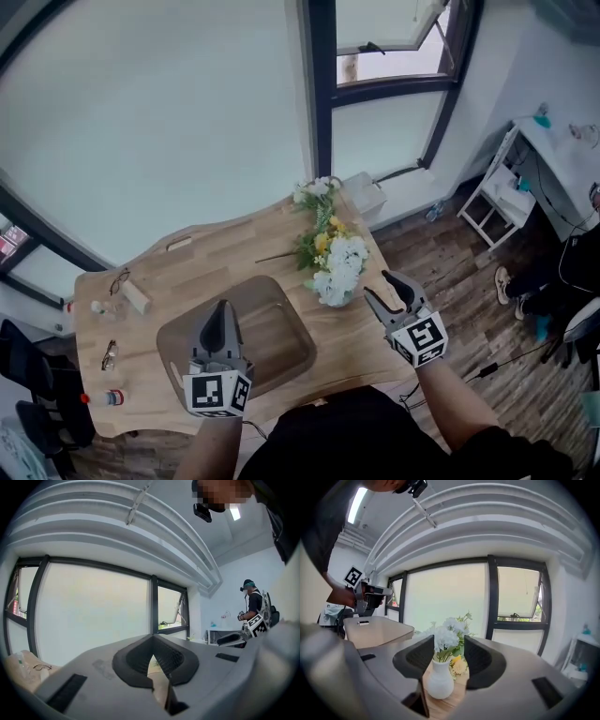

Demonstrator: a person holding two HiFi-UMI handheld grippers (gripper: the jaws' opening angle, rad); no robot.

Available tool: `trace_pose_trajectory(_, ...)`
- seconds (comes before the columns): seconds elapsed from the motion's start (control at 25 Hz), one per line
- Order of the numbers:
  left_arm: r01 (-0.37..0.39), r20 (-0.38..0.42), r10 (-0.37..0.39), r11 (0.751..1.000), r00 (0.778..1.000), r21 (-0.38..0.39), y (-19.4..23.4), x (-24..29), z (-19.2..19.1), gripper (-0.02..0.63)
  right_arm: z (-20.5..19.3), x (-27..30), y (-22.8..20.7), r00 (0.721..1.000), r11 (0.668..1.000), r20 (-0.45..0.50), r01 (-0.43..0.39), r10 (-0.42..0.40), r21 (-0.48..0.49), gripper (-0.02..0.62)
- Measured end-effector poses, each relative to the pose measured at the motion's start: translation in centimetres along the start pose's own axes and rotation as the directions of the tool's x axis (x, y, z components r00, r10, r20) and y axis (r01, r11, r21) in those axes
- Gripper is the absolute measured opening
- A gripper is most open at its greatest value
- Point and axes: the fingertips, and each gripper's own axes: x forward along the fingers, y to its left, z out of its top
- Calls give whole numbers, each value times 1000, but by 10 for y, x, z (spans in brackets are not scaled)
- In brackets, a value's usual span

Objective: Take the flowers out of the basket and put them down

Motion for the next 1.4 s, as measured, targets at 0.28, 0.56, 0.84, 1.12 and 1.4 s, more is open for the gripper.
trace_pose_trajectory(0.28, 7, 16, -8, 999, 1000, 41, -9, -5, 4, 0, 18, -15, -8, 999, 997, 43, -1, -3, 78, 110)
trace_pose_trajectory(0.56, 0, 21, -1, 999, 1000, 53, -13, -6, 4, 0, 35, -20, -14, 997, 996, 70, -18, 12, 85, 49)
trace_pose_trajectory(0.84, 5, 4, -5, 998, 1000, 57, -20, -7, -3, 0, 37, -20, -18, 996, 994, 87, -20, 11, 103, 23)
trace_pose_trajectory(1.12, -15, 14, 14, 998, 1000, 59, -15, -6, 1, 0, 34, -16, -14, 996, 995, 81, -29, 21, 101, 23)
trace_pose_trajectory(1.4, -19, 15, 18, 998, 1000, 55, -13, -6, 1, 0, 34, -13, -10, 996, 995, 79, -35, 28, 92, 23)
